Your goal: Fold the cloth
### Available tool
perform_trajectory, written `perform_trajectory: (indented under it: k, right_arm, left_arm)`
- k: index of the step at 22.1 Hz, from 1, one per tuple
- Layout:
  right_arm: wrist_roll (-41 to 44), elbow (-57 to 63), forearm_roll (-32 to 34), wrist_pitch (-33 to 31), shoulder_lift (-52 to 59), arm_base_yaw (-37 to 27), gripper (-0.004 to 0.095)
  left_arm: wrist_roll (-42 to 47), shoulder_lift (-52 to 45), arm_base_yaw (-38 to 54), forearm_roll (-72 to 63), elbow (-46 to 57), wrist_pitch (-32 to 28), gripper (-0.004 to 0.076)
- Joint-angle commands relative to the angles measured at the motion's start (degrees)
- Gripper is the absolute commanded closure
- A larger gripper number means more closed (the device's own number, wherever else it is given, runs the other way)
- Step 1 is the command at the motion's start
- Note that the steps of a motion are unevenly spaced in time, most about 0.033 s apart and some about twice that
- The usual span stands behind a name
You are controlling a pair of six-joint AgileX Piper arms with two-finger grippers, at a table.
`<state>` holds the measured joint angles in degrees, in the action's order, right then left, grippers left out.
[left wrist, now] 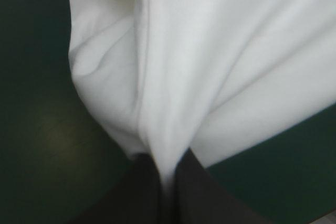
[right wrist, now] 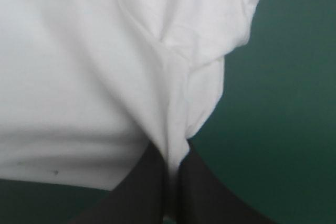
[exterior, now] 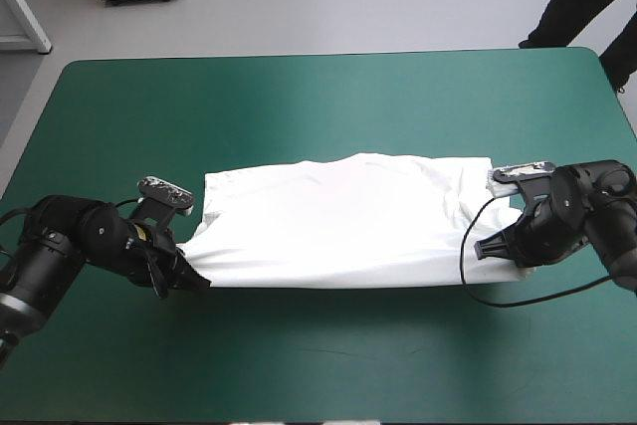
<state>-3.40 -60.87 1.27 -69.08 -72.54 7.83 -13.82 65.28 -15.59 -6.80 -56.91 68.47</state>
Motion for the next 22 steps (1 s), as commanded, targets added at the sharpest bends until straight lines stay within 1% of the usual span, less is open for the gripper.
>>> perform_trajectory:
  k: [1, 3, 4, 6, 7, 10, 12, 14, 20, 22]
  right_arm:
    - [0.55, -2.06, 1.11, -0.09, 4.74, -0.15, 0.0921]
    - [0.55, -3.97, 1.11, 0.17, 5.15, -0.15, 0.0921]
    - [0.55, -5.10, 1.11, 0.79, 5.15, -0.15, 0.0921]
    - [1.29, -7.76, 1.83, 4.65, 4.53, -0.15, 0.0921]
    - [1.66, -9.52, 2.46, 6.27, 3.47, -0.15, 0.0921]
    - [1.66, -15.09, 3.43, 8.20, -2.17, -0.15, 0.0921]
    - [1.66, -17.98, 3.43, 10.56, -6.44, -0.15, 0.0921]
    - [1.66, -21.18, 3.43, 13.09, -10.73, -0.15, 0.0921]
    - [1.66, -26.92, 3.43, 14.89, -20.10, -0.15, 0.0921]
    - [1.66, -28.14, 3.43, 15.31, -23.29, -0.15, 0.0921]
  left_arm:
    - [1.24, -3.26, -0.27, 0.80, -1.88, -0.79, 0.0746]
    - [1.24, -3.11, -0.27, 0.80, -2.83, -1.73, 0.0746]
    - [1.49, -3.11, -0.27, 0.80, -3.40, -3.39, 0.0746]
    - [1.49, -2.59, -0.27, 1.06, -5.01, -8.02, 0.0746]
    - [1.49, -1.53, -0.27, 1.85, -6.33, -10.60, 0.0746]
    - [2.12, 3.99, -0.27, 5.16, -10.75, -15.03, 0.0746]
    - [2.12, 8.01, -0.27, 6.33, -13.15, -18.05, 0.0746]
    - [2.12, 11.67, -0.27, 7.47, -14.99, -20.35, 0.0746]
    - [2.12, 17.98, -0.27, 9.03, -16.15, -24.86, 0.0746]
    - [2.12, 20.04, -0.27, 9.54, -16.15, -25.43, 0.0746]
